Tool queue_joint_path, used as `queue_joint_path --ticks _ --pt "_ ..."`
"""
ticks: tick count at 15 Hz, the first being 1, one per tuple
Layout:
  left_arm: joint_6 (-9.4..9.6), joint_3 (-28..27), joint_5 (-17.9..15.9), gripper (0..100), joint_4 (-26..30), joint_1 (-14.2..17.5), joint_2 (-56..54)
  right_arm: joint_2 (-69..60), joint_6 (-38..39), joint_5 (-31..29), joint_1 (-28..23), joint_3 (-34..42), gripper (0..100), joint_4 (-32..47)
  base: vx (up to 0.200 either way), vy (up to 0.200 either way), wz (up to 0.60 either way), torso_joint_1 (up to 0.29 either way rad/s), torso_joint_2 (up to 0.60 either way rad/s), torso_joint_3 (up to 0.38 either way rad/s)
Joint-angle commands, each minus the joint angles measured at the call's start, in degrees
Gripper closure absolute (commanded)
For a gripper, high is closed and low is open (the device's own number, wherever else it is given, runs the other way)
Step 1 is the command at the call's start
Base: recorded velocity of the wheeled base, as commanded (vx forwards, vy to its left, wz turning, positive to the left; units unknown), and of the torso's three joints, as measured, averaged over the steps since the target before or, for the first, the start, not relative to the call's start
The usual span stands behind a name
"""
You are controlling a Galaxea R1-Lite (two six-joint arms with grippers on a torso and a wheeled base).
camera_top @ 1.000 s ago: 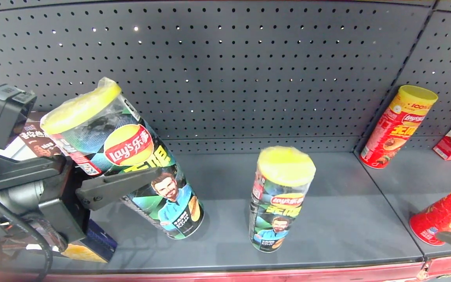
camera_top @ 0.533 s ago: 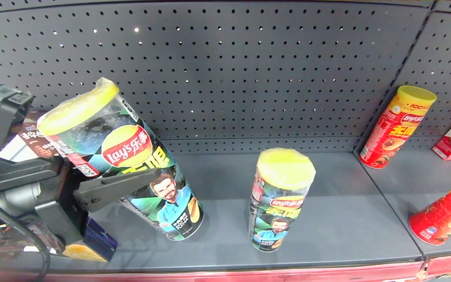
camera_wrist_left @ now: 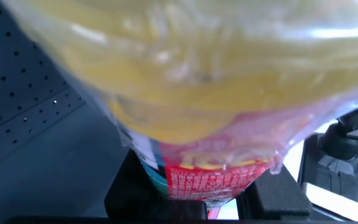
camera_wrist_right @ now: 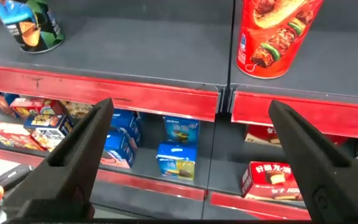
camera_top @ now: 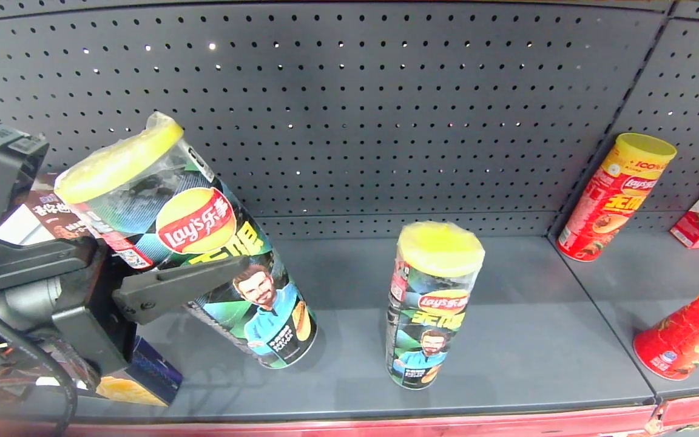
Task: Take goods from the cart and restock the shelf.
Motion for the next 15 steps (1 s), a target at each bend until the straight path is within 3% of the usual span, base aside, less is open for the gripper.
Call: queue_joint_path --ticks 1,4,8,10,11,12,15 --pt "-0.02 0.3 -0.1 100 0.1 -1.0 0.1 0.0 0.0 0.0 0.0 0.0 0 0.0 0.000 0.000 0.00 0.000 0.00 0.000" --pt "-0.02 -0.6 0.0 100 0.2 -3.4 1.5 0.0 0.0 0.0 0.0 0.0 0 0.0 0.000 0.000 0.00 0.000 0.00 0.000" --pt "-0.02 -3.3 0.2 100 0.1 -3.1 5.6 0.0 0.0 0.0 0.0 0.0 0 0.0 0.000 0.000 0.00 0.000 0.00 0.000" --pt "0.51 -8.2 0.2 100 0.1 -3.6 9.6 0.0 0.0 0.0 0.0 0.0 0 0.0 0.000 0.000 0.00 0.000 0.00 0.000" --pt "2.71 -11.9 0.0 100 0.1 -3.6 13.3 0.0 0.0 0.0 0.0 0.0 0 0.0 0.000 0.000 0.00 0.000 0.00 0.000" --pt "3.50 -14.2 -0.1 100 0.6 -3.7 14.5 0.0 0.0 0.0 0.0 0.0 0 0.0 0.000 0.000 0.00 0.000 0.00 0.000" --pt "3.76 -19.8 0.0 100 1.0 -5.8 19.9 0.0 0.0 0.0 0.0 0.0 0 0.0 0.000 0.000 0.00 0.000 0.00 0.000"
